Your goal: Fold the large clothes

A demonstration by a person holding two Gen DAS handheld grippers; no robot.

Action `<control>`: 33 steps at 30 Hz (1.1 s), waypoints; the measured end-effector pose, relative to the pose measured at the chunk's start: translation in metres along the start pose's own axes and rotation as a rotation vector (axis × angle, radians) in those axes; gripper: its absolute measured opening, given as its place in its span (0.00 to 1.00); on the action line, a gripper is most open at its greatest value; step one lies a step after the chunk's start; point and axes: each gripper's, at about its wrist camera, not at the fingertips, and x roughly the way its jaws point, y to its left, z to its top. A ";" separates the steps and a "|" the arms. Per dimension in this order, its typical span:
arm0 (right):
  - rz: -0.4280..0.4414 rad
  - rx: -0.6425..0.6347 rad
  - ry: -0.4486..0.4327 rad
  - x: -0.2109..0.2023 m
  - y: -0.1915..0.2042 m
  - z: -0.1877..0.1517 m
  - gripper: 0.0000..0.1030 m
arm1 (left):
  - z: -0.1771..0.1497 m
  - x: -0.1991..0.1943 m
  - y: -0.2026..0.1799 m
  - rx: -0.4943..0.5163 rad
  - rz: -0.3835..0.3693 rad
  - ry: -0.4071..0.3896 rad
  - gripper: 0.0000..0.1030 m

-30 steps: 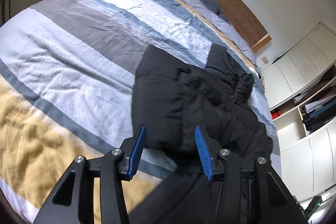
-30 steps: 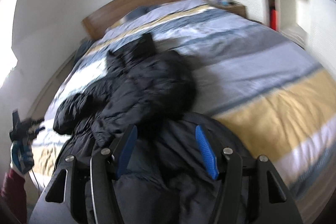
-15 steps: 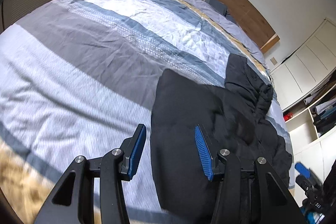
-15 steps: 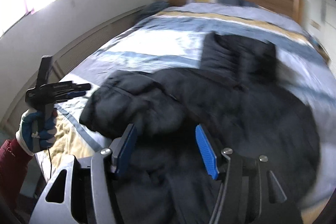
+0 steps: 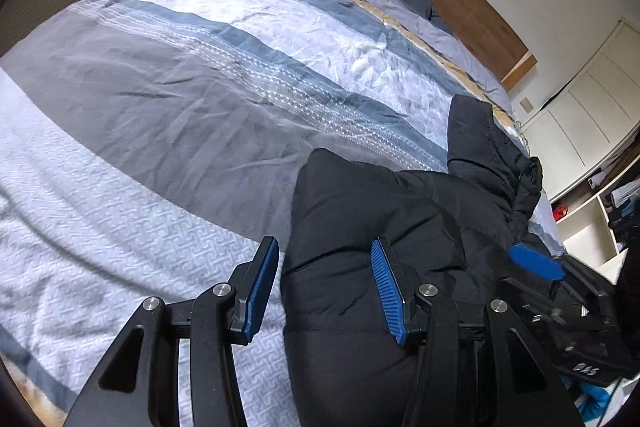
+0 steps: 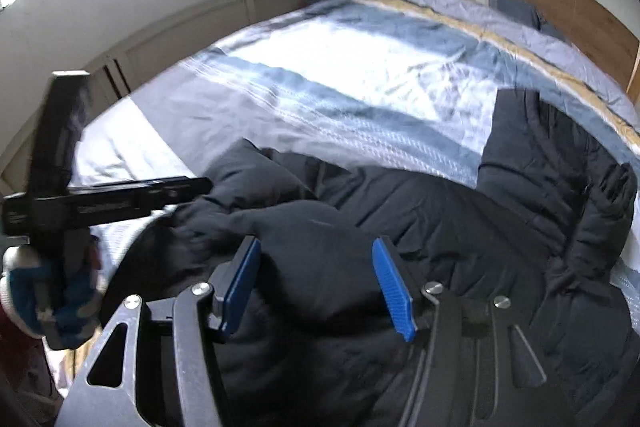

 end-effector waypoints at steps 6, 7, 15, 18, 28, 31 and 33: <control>0.076 0.056 0.066 0.020 -0.014 -0.025 0.52 | -0.012 0.017 -0.019 0.062 0.000 0.032 0.46; 0.095 0.069 0.085 0.020 -0.017 -0.031 0.49 | -0.015 0.019 -0.024 0.076 -0.006 0.039 0.46; 0.182 0.148 0.129 -0.015 -0.019 -0.075 0.10 | -0.044 0.025 -0.089 0.259 -0.067 0.102 0.44; 0.179 0.170 0.100 -0.051 -0.016 -0.093 0.08 | -0.055 0.014 -0.115 0.312 -0.127 0.111 0.42; -0.001 0.172 -0.005 -0.168 -0.008 -0.126 0.08 | -0.073 -0.020 -0.180 0.422 -0.170 0.087 0.42; -0.073 0.210 0.043 -0.161 -0.026 -0.147 0.10 | -0.088 -0.005 -0.191 0.494 -0.070 0.120 0.42; -0.074 0.267 0.058 -0.149 -0.042 -0.168 0.17 | -0.098 0.008 -0.191 0.506 -0.028 0.151 0.43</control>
